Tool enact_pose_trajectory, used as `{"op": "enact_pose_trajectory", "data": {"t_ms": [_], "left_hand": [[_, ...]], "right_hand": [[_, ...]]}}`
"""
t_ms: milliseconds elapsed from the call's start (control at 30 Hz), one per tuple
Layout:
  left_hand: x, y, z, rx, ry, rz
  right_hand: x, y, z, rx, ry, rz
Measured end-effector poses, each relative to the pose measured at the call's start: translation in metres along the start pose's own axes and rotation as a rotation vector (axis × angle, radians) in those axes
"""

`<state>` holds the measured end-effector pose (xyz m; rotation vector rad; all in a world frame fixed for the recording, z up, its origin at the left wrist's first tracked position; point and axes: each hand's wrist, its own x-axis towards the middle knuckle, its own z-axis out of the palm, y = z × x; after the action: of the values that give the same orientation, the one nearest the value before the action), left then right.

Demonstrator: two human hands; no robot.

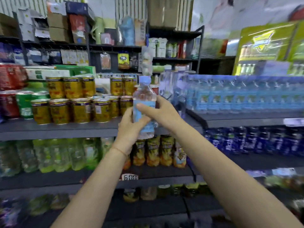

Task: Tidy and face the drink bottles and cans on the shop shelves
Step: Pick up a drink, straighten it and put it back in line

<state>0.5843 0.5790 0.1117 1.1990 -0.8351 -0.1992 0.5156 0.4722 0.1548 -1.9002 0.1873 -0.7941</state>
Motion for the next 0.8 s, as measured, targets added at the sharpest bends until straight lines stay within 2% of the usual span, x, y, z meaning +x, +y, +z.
{"op": "enact_pose_trajectory", "data": {"t_ms": [133, 267, 433, 533, 800], "left_hand": [[-0.012, -0.015, 0.078, 0.016, -0.079, 0.094], [-0.012, -0.016, 0.134, 0.066, -0.153, 0.053], [0.004, -0.022, 0.183, 0.264, -0.132, 0.067], [0.017, -0.032, 0.203, 0.318, -0.104, 0.037], [0.078, -0.072, 0.236, 0.368, -0.147, -0.08]], "right_hand": [[-0.046, 0.015, -0.073, -0.096, -0.001, -0.027], [-0.066, 0.024, -0.124, -0.158, 0.149, -0.045], [-0.059, 0.044, -0.179, -0.139, 0.346, -0.092], [-0.033, 0.059, -0.205, -0.212, 0.462, -0.043], [0.038, 0.087, -0.237, -0.456, 0.37, 0.155]]}}
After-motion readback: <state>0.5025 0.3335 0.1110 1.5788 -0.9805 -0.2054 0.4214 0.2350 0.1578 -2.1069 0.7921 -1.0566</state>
